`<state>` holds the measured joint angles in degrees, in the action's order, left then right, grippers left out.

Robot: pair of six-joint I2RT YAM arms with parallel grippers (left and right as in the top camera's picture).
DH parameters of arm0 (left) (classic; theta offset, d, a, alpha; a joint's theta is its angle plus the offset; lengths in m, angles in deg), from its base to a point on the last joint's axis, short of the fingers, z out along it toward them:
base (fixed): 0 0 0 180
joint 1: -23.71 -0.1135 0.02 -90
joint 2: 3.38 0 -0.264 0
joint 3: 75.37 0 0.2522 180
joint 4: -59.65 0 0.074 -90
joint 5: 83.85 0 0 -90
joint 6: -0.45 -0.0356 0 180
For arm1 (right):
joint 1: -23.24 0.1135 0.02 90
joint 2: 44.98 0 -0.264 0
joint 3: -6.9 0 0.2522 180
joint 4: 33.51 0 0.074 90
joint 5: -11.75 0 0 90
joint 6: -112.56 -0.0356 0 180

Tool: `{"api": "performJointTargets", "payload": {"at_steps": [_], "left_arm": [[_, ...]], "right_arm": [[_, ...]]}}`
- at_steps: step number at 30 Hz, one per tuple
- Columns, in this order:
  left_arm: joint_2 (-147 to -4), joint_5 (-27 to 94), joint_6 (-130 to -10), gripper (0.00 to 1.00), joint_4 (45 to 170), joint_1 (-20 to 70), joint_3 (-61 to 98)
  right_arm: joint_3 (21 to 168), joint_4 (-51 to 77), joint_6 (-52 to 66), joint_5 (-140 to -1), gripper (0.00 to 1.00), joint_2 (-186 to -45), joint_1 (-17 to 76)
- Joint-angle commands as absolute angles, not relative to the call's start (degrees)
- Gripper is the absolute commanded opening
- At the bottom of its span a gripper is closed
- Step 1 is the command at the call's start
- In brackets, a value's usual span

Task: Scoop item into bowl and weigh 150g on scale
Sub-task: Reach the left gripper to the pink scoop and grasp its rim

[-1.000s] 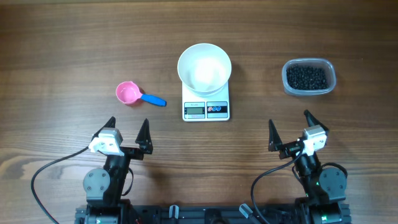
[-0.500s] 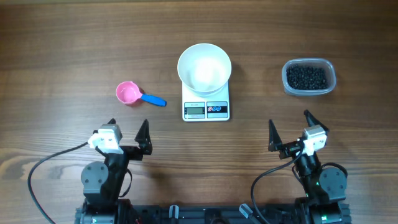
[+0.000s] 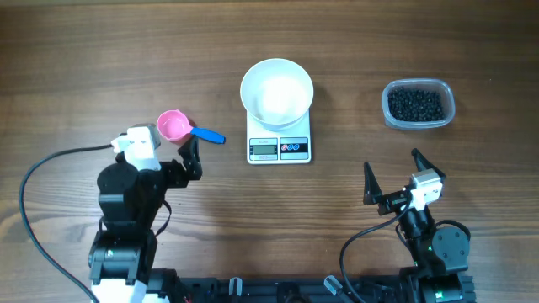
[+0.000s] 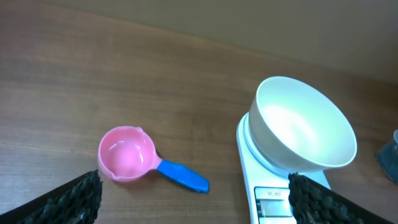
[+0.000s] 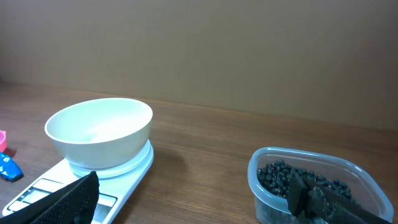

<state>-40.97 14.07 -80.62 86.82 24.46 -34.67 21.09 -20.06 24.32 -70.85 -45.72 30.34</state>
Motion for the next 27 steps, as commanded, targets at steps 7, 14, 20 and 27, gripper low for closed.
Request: {"api": "performJointTargets", "payload": {"at_steps": [7,14,20,27], "left_arm": [[-43.63,13.57,-80.3,1.0,90.51,24.73,-28.79],[-43.63,13.57,-80.27,1.0,93.77,24.73,-27.68],[-44.46,13.55,-80.3,1.0,101.85,24.73,-21.84],[-48.92,13.55,-80.08,1.0,108.96,24.73,-12.81]], "right_arm": [[20.96,-20.3,23.91,-71.0,1.0,-45.41,30.55],[20.96,-20.3,23.93,-71.0,1.0,-45.41,30.55],[20.96,-20.3,23.93,-71.0,1.0,-45.41,30.55],[20.96,-20.3,23.91,-71.03,1.0,-45.41,30.55]]}}
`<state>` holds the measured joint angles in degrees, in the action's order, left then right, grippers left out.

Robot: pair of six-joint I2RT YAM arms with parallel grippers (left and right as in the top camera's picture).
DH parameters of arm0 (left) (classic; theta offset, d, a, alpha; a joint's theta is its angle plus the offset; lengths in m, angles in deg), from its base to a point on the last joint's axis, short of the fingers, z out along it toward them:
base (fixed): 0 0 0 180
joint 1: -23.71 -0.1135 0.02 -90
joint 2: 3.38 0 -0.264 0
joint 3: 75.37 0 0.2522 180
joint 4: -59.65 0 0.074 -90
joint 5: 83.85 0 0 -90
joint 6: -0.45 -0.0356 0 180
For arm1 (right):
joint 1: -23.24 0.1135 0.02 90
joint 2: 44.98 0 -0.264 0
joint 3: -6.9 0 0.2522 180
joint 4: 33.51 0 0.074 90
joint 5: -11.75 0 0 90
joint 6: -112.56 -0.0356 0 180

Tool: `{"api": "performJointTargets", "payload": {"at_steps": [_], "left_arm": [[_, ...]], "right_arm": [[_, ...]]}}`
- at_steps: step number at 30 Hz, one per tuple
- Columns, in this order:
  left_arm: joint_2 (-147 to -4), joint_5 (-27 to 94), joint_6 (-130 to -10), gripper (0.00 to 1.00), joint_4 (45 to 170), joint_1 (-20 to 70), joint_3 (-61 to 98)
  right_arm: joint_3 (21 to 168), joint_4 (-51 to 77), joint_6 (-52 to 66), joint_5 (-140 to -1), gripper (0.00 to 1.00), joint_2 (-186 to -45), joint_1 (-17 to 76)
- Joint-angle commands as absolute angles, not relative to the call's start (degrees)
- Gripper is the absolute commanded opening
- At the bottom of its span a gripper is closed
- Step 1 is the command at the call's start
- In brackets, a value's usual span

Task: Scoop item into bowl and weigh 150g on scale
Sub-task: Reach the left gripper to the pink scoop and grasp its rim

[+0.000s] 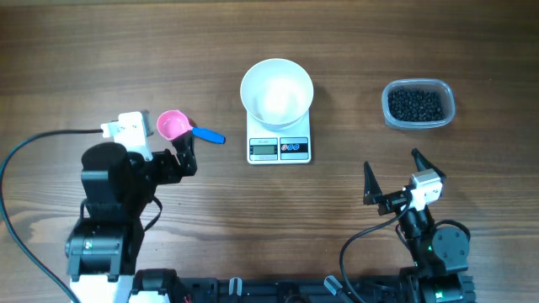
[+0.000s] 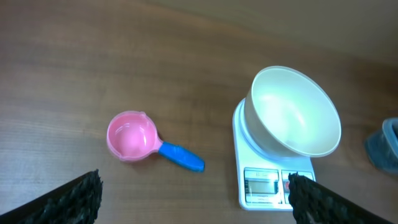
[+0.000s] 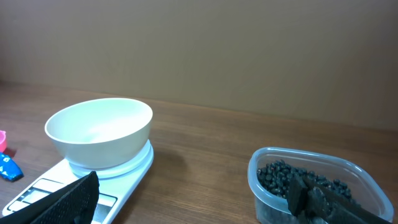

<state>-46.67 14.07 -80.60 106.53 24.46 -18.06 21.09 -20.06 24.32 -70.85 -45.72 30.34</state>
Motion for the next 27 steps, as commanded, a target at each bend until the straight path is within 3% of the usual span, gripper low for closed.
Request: {"api": "performJointTargets", "payload": {"at_steps": [1,5,16,27], "left_arm": [[-50.45,13.55,-80.08,1.0,111.34,24.73,-10.21],[-54.98,18.53,-80.1,1.0,116.96,24.73,-1.71],[-55.48,34.18,-79.86,1.0,118.53,24.73,-1.27],[-57.12,34.42,-79.84,1.0,119.3,24.73,-1.27]], "right_arm": [[20.96,-20.3,23.93,-71.03,1.0,-45.41,30.55],[20.96,-20.3,23.93,-71.0,1.0,-45.41,30.55],[20.96,-20.3,23.91,-71.0,1.0,-45.41,30.55],[20.96,-20.3,23.93,-71.0,1.0,-45.41,30.55]]}}
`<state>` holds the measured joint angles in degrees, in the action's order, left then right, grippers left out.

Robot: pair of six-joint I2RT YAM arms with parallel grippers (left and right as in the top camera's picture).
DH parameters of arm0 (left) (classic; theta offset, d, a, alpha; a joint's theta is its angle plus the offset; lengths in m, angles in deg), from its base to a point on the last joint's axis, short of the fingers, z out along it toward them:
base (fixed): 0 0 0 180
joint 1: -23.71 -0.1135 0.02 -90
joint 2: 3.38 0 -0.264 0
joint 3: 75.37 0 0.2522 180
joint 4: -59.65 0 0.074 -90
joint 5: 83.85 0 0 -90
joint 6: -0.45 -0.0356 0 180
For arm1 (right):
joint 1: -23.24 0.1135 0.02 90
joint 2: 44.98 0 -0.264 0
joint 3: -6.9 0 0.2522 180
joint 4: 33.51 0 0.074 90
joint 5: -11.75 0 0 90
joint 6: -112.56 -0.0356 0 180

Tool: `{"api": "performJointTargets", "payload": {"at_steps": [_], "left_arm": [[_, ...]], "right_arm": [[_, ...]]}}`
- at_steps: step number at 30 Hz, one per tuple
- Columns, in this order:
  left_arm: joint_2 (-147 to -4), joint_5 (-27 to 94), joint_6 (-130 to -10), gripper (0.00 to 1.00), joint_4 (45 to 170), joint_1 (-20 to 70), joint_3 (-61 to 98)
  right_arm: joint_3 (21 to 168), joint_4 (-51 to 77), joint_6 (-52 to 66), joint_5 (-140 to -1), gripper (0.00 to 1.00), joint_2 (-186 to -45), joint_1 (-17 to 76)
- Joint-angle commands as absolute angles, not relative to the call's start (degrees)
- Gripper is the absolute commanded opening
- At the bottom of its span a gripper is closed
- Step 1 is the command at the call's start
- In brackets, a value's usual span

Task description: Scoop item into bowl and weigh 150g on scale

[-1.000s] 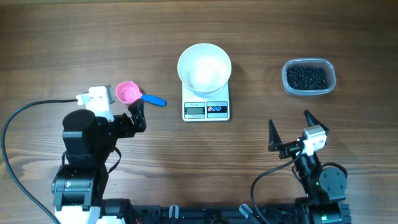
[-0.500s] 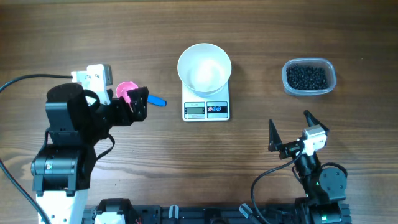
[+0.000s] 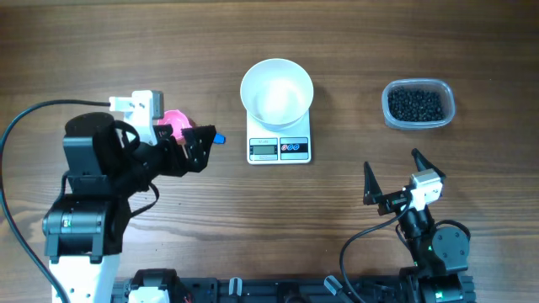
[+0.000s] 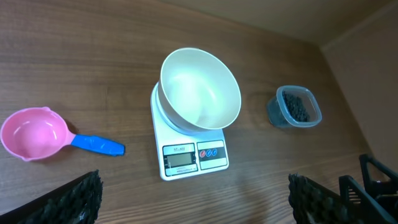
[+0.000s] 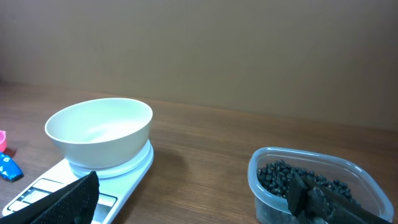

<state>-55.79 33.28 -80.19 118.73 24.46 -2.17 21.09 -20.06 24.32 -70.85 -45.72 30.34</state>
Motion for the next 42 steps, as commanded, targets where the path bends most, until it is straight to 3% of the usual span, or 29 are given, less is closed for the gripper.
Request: {"api": "performJointTargets", "payload": {"at_steps": [1,4,12,23,25,28,34,42], "left_arm": [[-57.99,34.37,-79.31,1.0,119.58,24.73,-1.27],[-60.97,28.45,-67.9,1.0,119.58,24.73,-1.27],[-63.13,10.79,-52.21,1.0,123.34,24.73,-1.27],[-67.98,5.46,-47.58,1.0,122.47,24.73,-1.27],[-72.75,-0.71,-36.1,0.91,123.1,24.7,-1.27],[-79.0,-3.46,-26.7,0.89,122.18,24.55,-1.27],[-94.25,-3.63,-25.65,0.88,110.86,24.55,-1.27],[-105.93,-4.68,-25.63,0.71,103.71,24.57,-1.27]], "right_arm": [[20.96,-20.3,23.91,-71.0,1.0,-45.41,30.55],[20.96,-20.3,23.91,-71.0,1.0,-45.41,30.55],[20.96,-20.3,23.91,-71.0,1.0,-45.41,30.55],[20.96,-20.3,23.93,-71.0,1.0,-45.41,30.55],[20.96,-20.3,23.91,-71.0,1.0,-45.41,30.55],[20.96,-20.3,23.91,-71.0,1.0,-45.41,30.55],[20.96,-20.3,23.91,-71.03,1.0,-45.41,30.55],[20.96,-20.3,23.93,-71.0,1.0,-45.41,30.55]]}}
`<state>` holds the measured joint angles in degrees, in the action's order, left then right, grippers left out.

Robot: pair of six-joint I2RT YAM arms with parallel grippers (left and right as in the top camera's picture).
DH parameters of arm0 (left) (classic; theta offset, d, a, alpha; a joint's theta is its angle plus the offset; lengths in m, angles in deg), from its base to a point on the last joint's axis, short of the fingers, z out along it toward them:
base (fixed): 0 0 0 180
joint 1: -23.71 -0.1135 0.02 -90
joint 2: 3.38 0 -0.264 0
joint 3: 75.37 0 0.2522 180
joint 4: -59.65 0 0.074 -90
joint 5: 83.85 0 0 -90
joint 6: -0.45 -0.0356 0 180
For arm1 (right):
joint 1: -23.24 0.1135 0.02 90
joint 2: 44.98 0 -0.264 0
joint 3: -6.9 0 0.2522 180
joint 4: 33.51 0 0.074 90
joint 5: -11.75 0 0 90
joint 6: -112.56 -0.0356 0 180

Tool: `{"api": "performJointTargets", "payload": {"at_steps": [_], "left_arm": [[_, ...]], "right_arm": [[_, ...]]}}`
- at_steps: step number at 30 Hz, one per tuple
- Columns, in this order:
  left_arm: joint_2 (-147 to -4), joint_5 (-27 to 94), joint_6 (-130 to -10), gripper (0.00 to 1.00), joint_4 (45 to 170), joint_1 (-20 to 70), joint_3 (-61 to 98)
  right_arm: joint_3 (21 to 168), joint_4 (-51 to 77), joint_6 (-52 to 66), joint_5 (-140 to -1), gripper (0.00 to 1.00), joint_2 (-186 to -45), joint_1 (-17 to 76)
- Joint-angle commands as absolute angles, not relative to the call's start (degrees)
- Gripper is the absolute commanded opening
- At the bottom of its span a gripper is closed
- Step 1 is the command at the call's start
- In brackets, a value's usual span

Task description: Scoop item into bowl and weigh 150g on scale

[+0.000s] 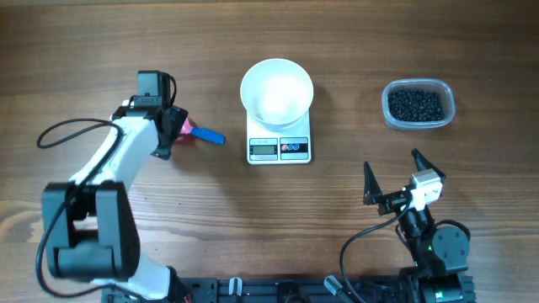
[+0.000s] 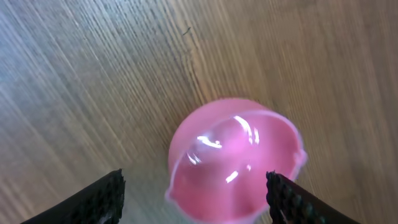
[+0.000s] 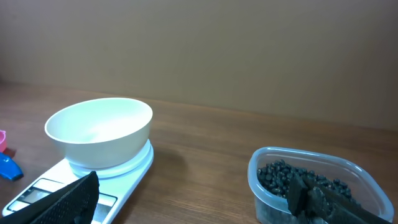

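The pink scoop cup (image 2: 236, 158) lies on the table, blurred, between the open fingers (image 2: 102, 198) of my left gripper (image 2: 194, 190), one on each side of it. From overhead the left gripper (image 1: 165, 133) covers most of the cup, and the blue handle (image 1: 207, 135) sticks out to the right. A white bowl (image 1: 276, 91) stands empty on the white scale (image 1: 279, 148). Black beans fill a clear tub (image 1: 418, 103) at the right. My right gripper (image 1: 392, 179) stands open near the front edge, holding nothing, with the tub (image 3: 317, 180) ahead of it.
The bowl (image 3: 99, 129) and scale (image 3: 118, 177) stand between the scoop and the tub. A black cable (image 1: 72, 128) loops off the left arm. Bare wood lies around everything.
My left gripper was raised high above the table, looking down on scoop and scale. Now it is low over the pink cup, still open. Scoop, bowl, tub and right arm are unchanged.
My left gripper stood open and low just in front of the scoop. It was then higher and farther back, then high over the table. Now the arm is stretched out with the open fingers either side of the pink cup. The right arm stayed still.
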<state>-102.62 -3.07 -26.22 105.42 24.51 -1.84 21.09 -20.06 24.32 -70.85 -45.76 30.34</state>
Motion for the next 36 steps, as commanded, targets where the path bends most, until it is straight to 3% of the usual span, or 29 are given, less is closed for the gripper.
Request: {"api": "performJointTargets", "payload": {"at_steps": [1,3,4,5,6,12,19,23,27,31,35,36], "left_arm": [[-107.39,-4.66,-25.63,0.66,102.38,24.55,-1.3],[-109.73,-4.81,-25.63,0.52,100.22,24.55,-1.27],[-110.17,-4.92,-25.63,0.36,99.78,24.55,-1.3],[-110.43,-4.9,-25.63,0.13,99.69,24.55,-1.27],[-110.43,-4.9,-25.63,0.04,99.69,24.55,-1.27],[-103.19,-4.86,-26.13,0.04,105.64,23.37,-1.27],[-75.11,-2.87,-31.29,0.04,123.32,19.98,-1.27],[-61.21,-2.87,-33.61,0.04,128.87,20.01,-1.27],[-55.92,-2.85,-33.48,0.04,130.51,20.01,-1.27],[-57.56,-2.65,-27.07,0.04,133.53,20.07,-1.27],[-61.6,0.37,-25.85,0.04,134.16,20.07,-1.27],[-63.06,1.5,-25.85,0.04,134.14,20.07,-1.27]], "right_arm": [[20.96,-20.3,23.93,-71.0,1.0,-45.41,30.55],[20.96,-20.3,23.93,-71.0,1.0,-45.41,30.55],[20.96,-20.3,23.91,-71.0,1.0,-45.41,30.55],[20.96,-20.3,23.93,-71.0,1.0,-45.41,30.55],[20.96,-20.3,23.91,-71.0,1.0,-45.41,30.55],[20.96,-20.3,23.93,-71.0,1.0,-45.41,30.55],[20.96,-20.3,24.71,-71.88,1.0,-45.41,30.55],[20.96,-20.35,48.6,-79.94,1.0,-45.56,30.55],[20.96,-20.33,60.38,-79.27,1.0,-45.56,30.55],[20.96,-20.52,56.82,-67.83,1.0,-45.63,30.58],[20.96,-21.81,40.04,-51.42,1.0,-45.63,30.58],[20.96,-21.86,31.03,-45.54,1.0,-45.63,30.55]]}}
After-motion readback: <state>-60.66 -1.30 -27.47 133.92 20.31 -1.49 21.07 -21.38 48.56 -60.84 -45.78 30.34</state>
